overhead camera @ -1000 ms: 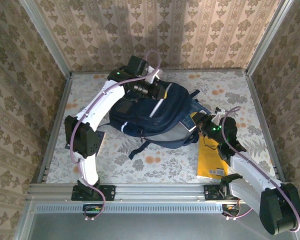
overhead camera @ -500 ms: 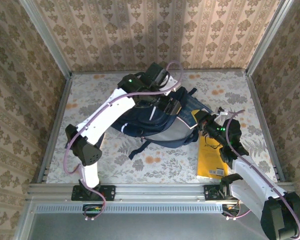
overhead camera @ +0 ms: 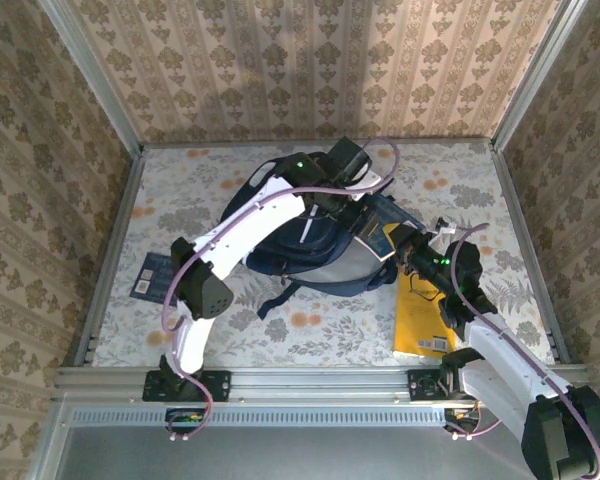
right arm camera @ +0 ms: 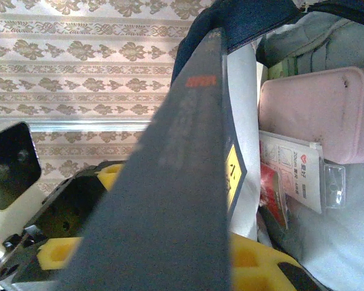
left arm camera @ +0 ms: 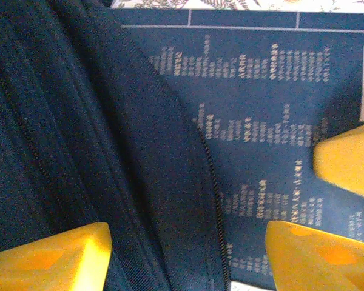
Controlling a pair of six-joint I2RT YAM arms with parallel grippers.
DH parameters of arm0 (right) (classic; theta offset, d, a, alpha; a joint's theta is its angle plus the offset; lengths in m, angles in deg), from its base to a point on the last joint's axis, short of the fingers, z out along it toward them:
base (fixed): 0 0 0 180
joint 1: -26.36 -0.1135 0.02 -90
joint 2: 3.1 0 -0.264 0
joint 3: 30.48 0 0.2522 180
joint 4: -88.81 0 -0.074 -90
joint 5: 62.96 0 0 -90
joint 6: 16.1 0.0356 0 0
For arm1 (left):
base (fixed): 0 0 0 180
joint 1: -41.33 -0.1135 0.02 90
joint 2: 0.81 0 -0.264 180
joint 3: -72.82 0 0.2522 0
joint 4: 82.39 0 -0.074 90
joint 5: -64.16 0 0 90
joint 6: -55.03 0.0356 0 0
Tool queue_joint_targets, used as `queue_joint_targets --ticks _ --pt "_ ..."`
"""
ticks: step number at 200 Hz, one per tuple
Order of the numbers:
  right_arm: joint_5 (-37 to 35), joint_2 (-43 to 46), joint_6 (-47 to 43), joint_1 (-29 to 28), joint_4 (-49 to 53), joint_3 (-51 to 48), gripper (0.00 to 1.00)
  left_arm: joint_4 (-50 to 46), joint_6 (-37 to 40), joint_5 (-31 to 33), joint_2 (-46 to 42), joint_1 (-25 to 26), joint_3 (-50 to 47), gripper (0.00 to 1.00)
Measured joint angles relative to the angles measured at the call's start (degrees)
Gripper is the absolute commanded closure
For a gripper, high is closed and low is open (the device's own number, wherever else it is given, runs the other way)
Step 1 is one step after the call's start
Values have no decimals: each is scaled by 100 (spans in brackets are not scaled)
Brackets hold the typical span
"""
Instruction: Pack the student bag
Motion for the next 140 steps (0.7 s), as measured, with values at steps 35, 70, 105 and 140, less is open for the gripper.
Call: queue_joint_targets --ticks 35,70,105,140 --pt "0 0 -2 0 0 -7 100 -90 166 306 310 109 420 44" --pt "-31 0 -26 2 94 -26 100 -199 291 568 614 188 566 55" --pt "-37 0 -170 2 188 -39 100 -302 321 656 715 186 619 86" --pt "-35 46 -291 0 273 -39 100 -339 396 632 717 181 619 100"
